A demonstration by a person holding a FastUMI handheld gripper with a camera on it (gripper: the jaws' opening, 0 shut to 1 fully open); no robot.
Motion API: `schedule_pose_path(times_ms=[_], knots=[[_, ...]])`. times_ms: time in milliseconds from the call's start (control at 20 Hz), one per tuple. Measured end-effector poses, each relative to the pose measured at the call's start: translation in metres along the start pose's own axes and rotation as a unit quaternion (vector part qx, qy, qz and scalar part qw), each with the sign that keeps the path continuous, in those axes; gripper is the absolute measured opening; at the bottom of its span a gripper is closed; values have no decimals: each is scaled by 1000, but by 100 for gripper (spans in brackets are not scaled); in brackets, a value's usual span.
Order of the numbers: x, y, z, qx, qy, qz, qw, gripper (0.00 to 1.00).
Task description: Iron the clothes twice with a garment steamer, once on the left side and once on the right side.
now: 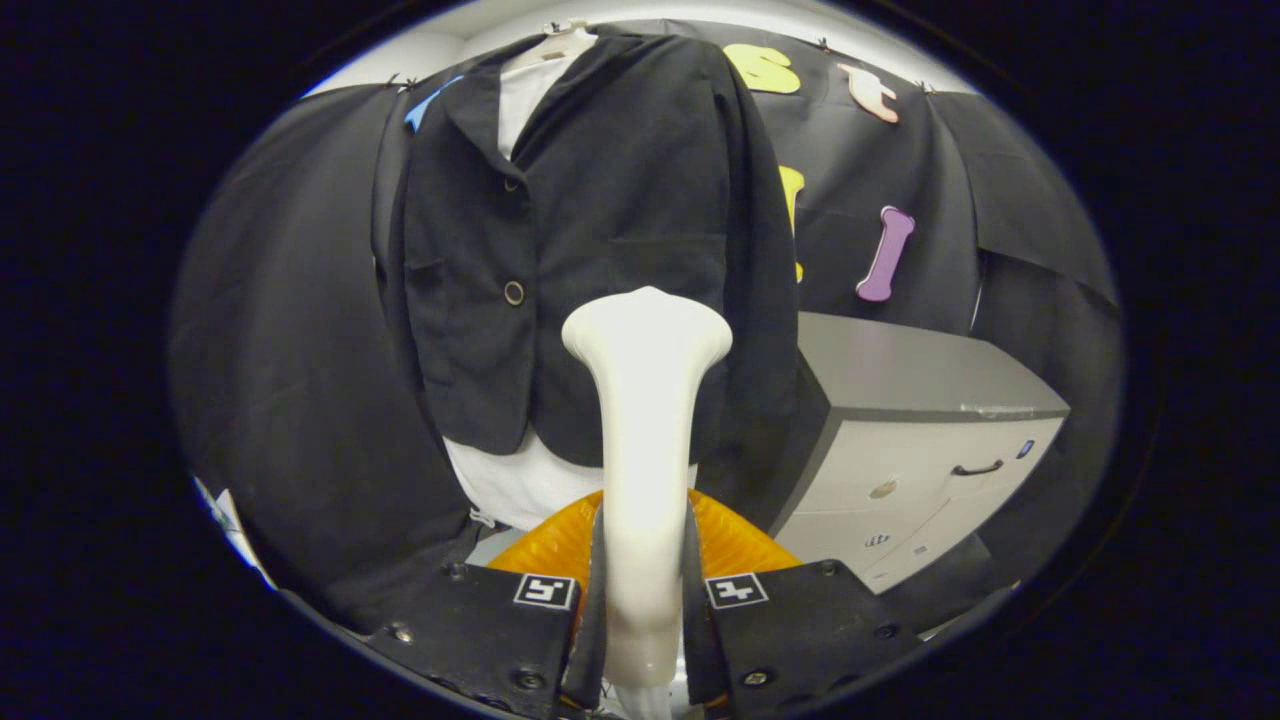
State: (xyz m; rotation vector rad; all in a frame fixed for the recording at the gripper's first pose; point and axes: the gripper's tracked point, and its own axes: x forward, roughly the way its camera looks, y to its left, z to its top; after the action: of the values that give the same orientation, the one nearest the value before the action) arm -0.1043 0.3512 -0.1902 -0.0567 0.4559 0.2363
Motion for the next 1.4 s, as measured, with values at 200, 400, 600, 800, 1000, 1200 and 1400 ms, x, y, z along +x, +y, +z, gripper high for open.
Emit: schedule_pose_path(times_ms=[200, 400, 600, 800, 1000, 1200, 1400], knots=[[12, 0, -24, -3, 30, 1, 1000, 34], [23, 4, -47, -3, 57, 6, 998, 34], [27, 9, -67, -14, 74, 10, 997, 34], [29, 11, -72, -18, 87, 14, 996, 34], [7, 15, -38, -24, 53, 24, 998, 34], [-21, 20, 21, -22, -15, 37, 999, 34], [-46, 26, 76, -19, -79, 52, 995, 34]])
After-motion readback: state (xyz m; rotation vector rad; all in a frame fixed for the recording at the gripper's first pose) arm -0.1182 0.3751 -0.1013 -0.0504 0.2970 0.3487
